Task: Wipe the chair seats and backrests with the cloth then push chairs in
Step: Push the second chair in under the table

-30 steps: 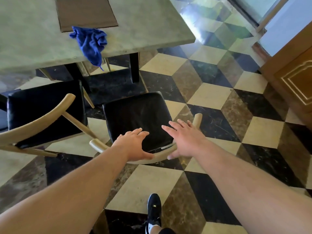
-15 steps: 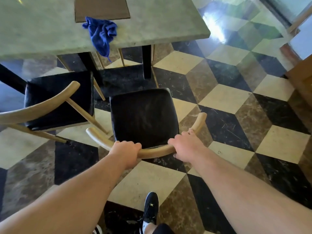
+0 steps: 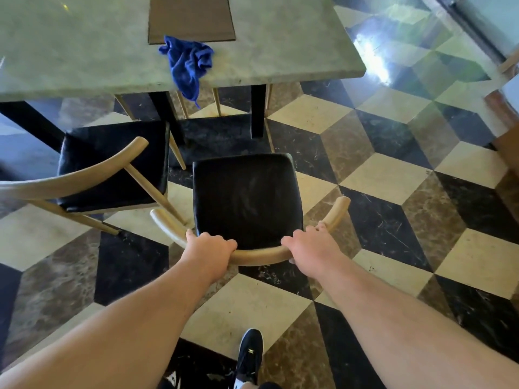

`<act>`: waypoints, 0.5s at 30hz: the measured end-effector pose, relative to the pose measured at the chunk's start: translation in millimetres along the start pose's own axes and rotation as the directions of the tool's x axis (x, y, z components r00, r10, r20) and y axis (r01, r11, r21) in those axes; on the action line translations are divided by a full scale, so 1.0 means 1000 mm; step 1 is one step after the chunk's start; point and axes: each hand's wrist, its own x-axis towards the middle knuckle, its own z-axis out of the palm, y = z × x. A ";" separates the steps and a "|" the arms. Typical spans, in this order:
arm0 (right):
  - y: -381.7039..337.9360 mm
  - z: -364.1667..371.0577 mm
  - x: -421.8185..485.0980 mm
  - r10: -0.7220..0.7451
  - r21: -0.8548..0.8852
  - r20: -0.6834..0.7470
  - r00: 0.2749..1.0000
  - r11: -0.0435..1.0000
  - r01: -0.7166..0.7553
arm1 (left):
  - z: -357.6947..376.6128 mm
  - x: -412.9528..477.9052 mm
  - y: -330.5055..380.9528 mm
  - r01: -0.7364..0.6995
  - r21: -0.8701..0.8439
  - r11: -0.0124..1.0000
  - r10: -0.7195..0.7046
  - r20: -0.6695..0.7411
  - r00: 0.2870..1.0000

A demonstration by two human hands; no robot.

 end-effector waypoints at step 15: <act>0.016 -0.050 0.086 0.001 0.004 -0.011 1.000 1.000 -0.001 | -0.055 0.065 -0.052 0.006 0.053 0.999 -0.003 -0.060 0.998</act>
